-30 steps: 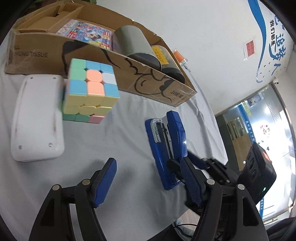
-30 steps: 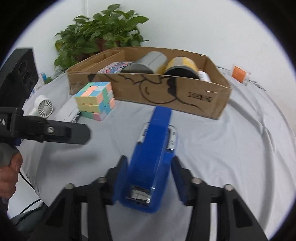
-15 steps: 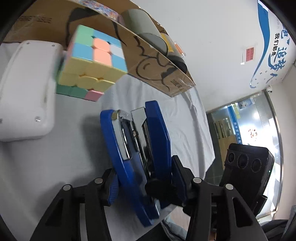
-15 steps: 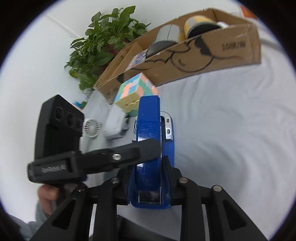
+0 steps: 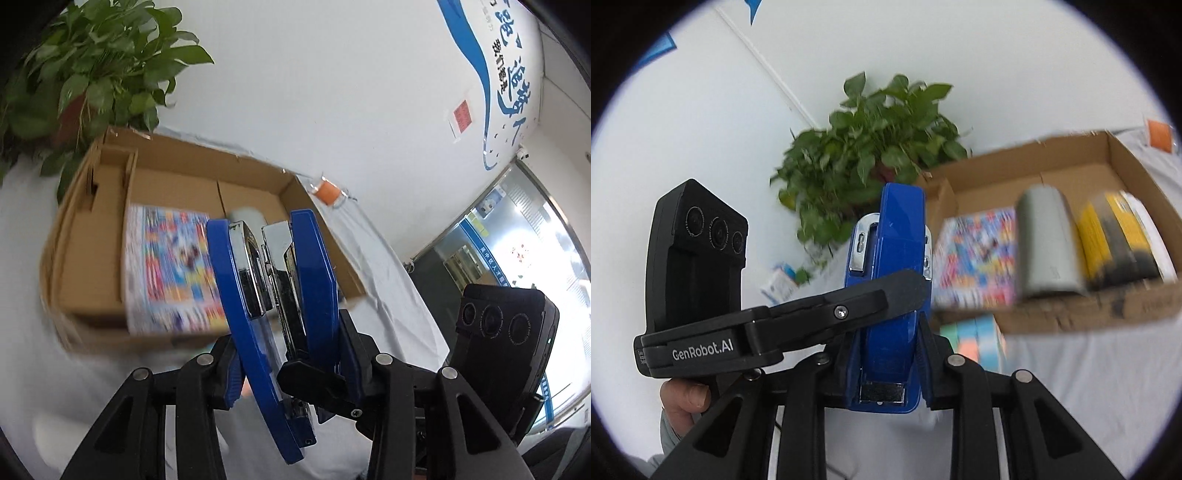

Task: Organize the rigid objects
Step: 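Grasp the blue stapler with the right tool and place it in the box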

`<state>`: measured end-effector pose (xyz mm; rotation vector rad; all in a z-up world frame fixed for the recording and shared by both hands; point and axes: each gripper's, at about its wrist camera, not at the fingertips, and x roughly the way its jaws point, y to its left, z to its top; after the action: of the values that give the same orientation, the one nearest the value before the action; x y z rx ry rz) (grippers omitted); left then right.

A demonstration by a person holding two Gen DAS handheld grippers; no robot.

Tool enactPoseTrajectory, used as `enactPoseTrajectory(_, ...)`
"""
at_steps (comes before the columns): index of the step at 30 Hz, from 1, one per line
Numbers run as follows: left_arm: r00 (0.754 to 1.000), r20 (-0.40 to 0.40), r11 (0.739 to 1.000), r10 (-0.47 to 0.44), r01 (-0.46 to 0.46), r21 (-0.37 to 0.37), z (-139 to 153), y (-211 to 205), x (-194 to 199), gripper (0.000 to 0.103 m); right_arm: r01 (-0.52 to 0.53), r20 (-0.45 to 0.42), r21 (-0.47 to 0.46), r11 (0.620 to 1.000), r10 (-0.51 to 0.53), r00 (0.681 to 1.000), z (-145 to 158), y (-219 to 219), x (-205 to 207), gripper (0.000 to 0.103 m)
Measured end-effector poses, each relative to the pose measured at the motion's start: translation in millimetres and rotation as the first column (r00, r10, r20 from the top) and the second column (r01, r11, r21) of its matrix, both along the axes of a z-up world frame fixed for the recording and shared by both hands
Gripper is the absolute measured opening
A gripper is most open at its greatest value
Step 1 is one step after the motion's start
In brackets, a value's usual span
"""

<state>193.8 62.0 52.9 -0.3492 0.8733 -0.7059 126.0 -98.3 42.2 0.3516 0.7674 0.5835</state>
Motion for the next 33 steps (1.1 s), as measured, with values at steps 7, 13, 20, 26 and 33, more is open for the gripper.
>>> enactPoseTrajectory(7,0.989,-0.146,1.0,-0.017,0.018,0.003,-24.7,27.3,93.6,0.041,0.051,-0.098,-0.004,0.999,-0.051,0.994,-17.8,17.5,85.9,0.025)
enactPoseTrajectory(13,0.962,-0.27,0.997,0.042,-0.022,0.074,-66.1,41.3,129.3,0.051,0.098,-0.201,-0.081,0.992,-0.113,0.973,-58.7,29.0,116.6,0.026)
enactPoseTrajectory(20,0.973,-0.147,0.983,0.176,-0.168,0.069,-28.6,88.7,121.8,0.067,0.124,-0.218,-0.19,0.974,-0.165,0.962,-73.2,46.5,127.6,0.025)
enactPoseTrajectory(26,0.97,-0.002,0.964,0.244,-0.243,0.109,14.5,113.6,87.2,0.067,0.126,-0.186,-0.244,0.962,-0.174,0.967,-71.2,57.6,124.3,0.028)
enactPoseTrajectory(33,0.947,0.154,0.929,0.282,-0.309,0.202,47.3,104.7,29.2,0.072,0.107,-0.201,-0.229,0.967,-0.155,0.967,-68.8,59.2,120.2,0.033)
